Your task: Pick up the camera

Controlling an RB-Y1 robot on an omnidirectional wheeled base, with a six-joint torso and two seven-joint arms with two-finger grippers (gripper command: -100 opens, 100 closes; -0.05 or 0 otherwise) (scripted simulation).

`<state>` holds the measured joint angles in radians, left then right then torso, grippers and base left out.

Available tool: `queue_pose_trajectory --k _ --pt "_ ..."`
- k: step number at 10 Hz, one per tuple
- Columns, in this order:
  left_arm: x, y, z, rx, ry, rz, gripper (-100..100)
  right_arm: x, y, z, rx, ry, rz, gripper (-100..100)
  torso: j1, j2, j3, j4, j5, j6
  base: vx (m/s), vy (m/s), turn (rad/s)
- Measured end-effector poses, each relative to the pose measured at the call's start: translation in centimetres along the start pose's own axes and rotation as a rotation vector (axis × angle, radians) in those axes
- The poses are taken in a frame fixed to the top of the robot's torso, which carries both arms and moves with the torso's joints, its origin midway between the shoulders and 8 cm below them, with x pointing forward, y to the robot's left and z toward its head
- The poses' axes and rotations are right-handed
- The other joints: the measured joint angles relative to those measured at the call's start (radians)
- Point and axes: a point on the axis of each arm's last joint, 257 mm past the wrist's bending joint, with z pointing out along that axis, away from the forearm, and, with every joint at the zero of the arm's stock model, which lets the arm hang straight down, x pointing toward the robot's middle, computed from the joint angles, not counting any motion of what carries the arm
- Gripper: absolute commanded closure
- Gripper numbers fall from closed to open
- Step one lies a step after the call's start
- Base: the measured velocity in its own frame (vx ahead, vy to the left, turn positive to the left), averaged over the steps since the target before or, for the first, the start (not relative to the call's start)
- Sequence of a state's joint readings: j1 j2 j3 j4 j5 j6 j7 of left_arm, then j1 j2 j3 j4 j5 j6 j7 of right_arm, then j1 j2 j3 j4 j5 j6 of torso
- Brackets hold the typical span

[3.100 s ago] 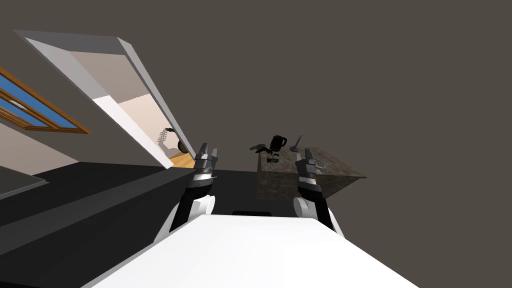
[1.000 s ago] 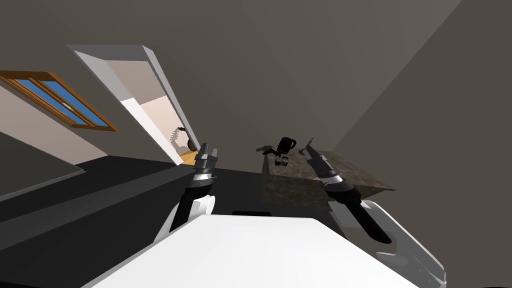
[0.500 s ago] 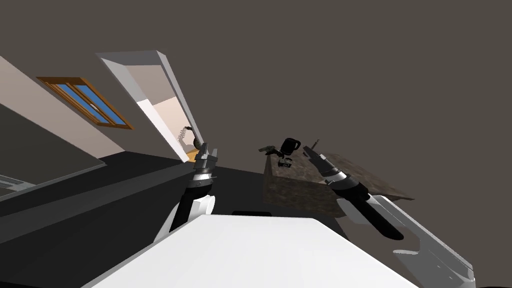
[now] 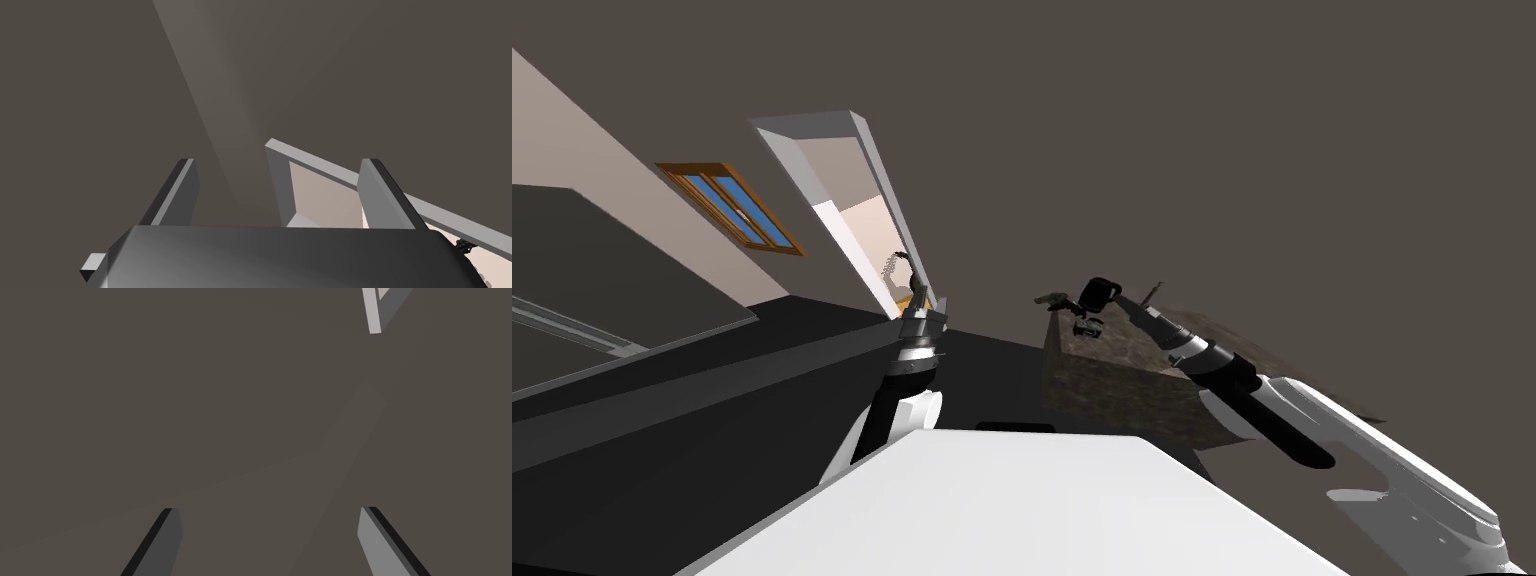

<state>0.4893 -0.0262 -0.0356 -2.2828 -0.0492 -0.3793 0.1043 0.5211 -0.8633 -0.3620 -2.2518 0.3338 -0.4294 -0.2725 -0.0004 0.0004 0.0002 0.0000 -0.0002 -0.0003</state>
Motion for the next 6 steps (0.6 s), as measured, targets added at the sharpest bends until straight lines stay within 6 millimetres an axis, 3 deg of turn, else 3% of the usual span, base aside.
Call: queue_pose_trajectory --k 6 --pt "-0.01 0.00 0.00 0.000 0.000 0.000 0 0.74 -0.72 0.47 -0.023 0.170 -0.159 -100 0.000 0.000 0.000 0.000 0.000 0.001 -0.013 -0.011 0.133"
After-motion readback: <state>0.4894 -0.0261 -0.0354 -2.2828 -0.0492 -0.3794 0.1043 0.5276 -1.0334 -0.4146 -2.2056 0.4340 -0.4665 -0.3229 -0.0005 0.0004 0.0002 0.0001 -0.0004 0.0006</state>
